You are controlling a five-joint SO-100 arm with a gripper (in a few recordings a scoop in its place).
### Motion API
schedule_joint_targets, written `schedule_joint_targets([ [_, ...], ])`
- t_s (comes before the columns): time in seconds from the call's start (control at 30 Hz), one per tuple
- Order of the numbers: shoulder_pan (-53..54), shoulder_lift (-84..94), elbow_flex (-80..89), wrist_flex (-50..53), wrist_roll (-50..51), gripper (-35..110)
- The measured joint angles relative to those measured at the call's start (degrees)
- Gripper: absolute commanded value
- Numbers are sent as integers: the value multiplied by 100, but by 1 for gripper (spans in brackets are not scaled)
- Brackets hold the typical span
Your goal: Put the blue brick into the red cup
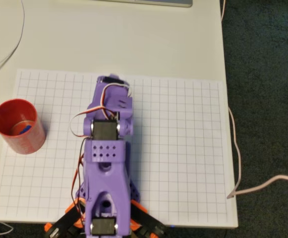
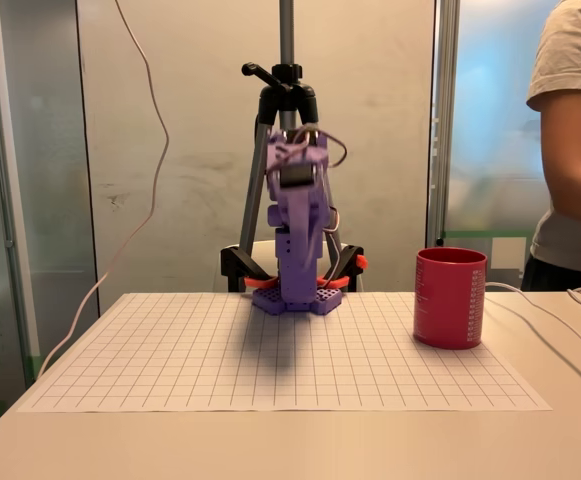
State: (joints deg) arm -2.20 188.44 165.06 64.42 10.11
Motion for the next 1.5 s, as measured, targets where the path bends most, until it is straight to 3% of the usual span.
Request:
schedule_joint_targets([
  [0.23, 0, -35, 949, -26, -132, 0],
  [1.5, 35, 88, 967, -70, -44, 0],
])
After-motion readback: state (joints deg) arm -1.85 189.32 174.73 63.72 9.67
